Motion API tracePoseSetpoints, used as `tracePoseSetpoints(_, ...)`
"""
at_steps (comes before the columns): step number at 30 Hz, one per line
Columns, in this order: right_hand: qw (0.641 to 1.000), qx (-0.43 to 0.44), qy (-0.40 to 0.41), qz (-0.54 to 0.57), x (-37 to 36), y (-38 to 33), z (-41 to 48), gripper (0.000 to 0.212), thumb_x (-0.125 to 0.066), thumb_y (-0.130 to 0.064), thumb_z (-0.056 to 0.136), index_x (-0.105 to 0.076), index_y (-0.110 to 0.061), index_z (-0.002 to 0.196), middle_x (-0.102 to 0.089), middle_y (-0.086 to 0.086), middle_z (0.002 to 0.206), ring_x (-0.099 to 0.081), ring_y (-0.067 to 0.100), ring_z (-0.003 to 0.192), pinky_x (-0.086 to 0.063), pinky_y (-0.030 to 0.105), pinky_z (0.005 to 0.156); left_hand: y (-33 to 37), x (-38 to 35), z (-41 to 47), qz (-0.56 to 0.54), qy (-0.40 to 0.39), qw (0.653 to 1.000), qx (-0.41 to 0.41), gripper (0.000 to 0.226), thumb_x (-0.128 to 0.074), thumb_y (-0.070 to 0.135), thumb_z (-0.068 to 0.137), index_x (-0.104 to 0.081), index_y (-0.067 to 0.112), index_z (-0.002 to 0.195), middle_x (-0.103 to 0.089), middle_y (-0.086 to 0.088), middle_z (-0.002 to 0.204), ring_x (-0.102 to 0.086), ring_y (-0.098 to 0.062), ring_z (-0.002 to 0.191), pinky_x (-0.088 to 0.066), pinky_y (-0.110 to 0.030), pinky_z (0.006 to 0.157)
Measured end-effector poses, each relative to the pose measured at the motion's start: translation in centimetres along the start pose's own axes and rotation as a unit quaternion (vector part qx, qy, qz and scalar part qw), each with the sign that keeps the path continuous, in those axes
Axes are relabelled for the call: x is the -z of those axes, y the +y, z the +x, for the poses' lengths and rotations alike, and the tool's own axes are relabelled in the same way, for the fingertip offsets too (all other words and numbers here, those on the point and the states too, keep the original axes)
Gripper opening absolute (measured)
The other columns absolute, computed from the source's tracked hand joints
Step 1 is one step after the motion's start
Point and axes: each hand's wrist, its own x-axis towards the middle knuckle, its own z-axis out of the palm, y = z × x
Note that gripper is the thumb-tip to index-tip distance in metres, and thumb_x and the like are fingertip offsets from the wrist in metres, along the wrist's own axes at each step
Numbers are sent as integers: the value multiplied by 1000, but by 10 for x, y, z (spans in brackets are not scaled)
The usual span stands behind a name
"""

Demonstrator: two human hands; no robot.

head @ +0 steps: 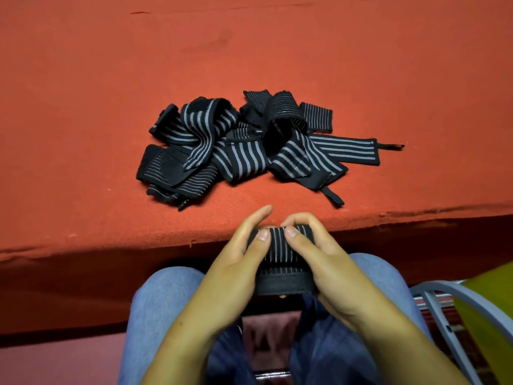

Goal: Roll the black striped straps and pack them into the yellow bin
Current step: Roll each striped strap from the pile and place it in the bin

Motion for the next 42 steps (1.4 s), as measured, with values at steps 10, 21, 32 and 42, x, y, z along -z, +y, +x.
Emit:
tracePoseSetpoints(10,993,-44,-29,102,0,-10,0,14,-58,-34,99,-60,-24,109,-72,8,96,-68,26,80,-54,41,62,5,1,-1,-11,75,996,-39,29,-62,12,99,-72,25,123,-69,24,72,-60,9,61,-43,-4,60)
tracePoseSetpoints(21,992,-48,-5,120,2,-8,0,12,-55,-12,104,-65,-19,106,-64,16,96,-59,29,70,-53,35,54,4,2,-4,-56,44,997,10,38,-68,39,89,-68,35,128,-75,-1,115,-74,-17,100,-60,-28,81)
tracePoseSetpoints(32,999,-29,-18,25,11,-12,-7,32,-60,6,99,-69,-24,109,-73,6,109,-72,21,97,-59,34,81,2,2,-7,-32,54,998,-15,44,-71,-2,91,-70,25,125,-77,7,117,-71,-10,113,-55,-24,96)
tracePoseSetpoints(42,979,32,45,-197,25,-59,-35,38,-81,1,83,-72,-24,111,-77,-7,106,-73,8,98,-58,25,86,23,-5,-6,-49,36,997,-54,54,-92,9,69,-75,24,118,-78,2,110,-74,-9,102,-53,-12,82)
